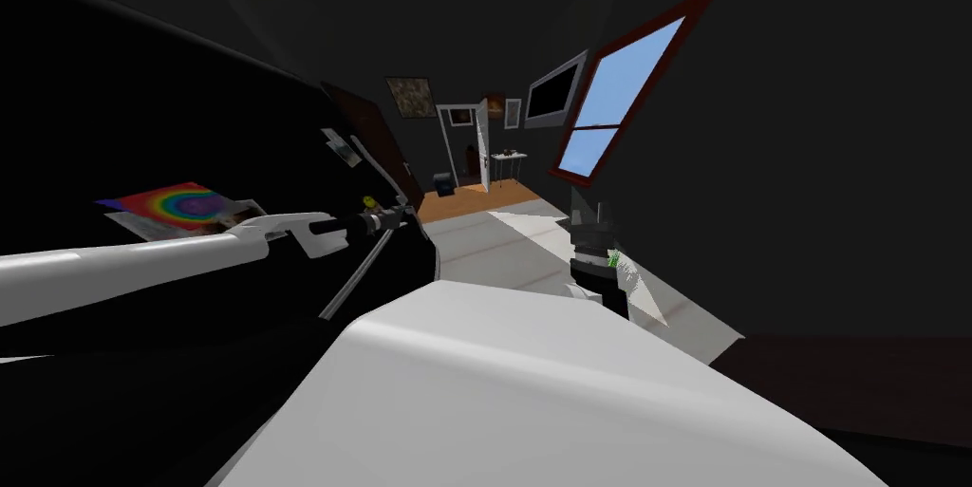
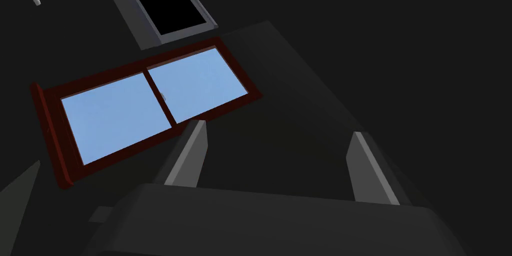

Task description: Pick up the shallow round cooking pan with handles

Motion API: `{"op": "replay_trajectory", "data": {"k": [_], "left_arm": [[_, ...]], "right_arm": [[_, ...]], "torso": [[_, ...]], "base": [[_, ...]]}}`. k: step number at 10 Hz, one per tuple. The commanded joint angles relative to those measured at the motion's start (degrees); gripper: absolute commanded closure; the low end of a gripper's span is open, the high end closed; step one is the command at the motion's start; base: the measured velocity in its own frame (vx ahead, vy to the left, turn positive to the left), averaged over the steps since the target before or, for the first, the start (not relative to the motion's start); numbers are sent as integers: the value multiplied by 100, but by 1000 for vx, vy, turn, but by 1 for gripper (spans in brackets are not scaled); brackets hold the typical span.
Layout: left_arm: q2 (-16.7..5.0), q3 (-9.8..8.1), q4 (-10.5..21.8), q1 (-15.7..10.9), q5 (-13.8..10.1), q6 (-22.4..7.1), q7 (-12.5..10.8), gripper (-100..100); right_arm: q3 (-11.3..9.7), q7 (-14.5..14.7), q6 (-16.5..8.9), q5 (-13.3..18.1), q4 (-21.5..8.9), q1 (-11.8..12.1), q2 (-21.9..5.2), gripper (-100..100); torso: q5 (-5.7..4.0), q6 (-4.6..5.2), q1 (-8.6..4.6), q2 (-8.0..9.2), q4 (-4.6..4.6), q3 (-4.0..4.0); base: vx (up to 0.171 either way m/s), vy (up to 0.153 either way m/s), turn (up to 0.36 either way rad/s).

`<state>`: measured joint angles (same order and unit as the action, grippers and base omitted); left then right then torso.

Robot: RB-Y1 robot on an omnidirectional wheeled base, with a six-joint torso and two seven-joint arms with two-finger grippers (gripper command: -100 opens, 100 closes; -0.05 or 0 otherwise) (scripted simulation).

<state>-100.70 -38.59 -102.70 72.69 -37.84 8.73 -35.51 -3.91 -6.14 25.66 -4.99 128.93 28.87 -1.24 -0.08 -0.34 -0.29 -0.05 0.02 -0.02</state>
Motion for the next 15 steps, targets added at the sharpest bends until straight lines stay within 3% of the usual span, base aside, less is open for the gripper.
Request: {"op": "replay_trajectory", "data": {"k": [1,2,5,6,8,9,10,11,13,14,15], "left_arm": [[-262,-54,24,65,18,20,-31,-100],[-450,-290,253,289,-138,-101,-219,-100],[-834,-290,253,289,-138,-101,-219,-100],[-1045,-520,481,506,-288,-218,-402,-100],[-1367,-520,481,506,-288,-218,-402,-100],[-1391,-520,481,506,-186,-218,-409,-100],[-1391,-520,481,506,-288,-218,-402,-100],[-1658,-742,707,716,-433,-330,-580,-100],[-1931,-742,707,716,-433,-330,-580,-100],[-1931,-742,707,716,-433,-330,-580,-100],[-2205,-955,931,917,-570,-438,-753,-100]], "right_arm": [[0,0,0,0,0,0,0,0],[0,0,0,0,0,0,0,0],[0,0,0,0,0,0,0,0],[0,0,0,0,0,0,0,0],[0,0,0,0,0,0,0,0],[1,0,0,0,0,1,0,0],[1,0,0,0,0,1,0,0],[1,0,0,0,0,2,0,0],[1,0,0,0,0,1,0,0],[1,0,0,0,0,1,0,0],[1,0,0,0,0,1,-1,0]], "torso": [[0,0,0,0,0,0],[-1,-2,-6,-3,0,-1],[-1,-3,-5,3,1,2],[-3,-3,-9,-2,0,-1],[-3,-4,-6,6,2,4],[-2,-9,-6,5,3,4],[-3,-7,-9,1,1,1],[-3,-12,-9,0,2,1],[-4,-8,-11,9,3,6],[-4,-9,-11,6,3,4],[-4,-12,-11,2,3,3]], "base": [[-1,5,-387],[-22,27,-351],[-16,13,-409],[-22,11,-397],[-27,16,-392],[-5,4,-401],[2,3,-322],[-26,2,-377],[-32,7,-440],[-3,4,-430],[-26,-1,-456]]}}
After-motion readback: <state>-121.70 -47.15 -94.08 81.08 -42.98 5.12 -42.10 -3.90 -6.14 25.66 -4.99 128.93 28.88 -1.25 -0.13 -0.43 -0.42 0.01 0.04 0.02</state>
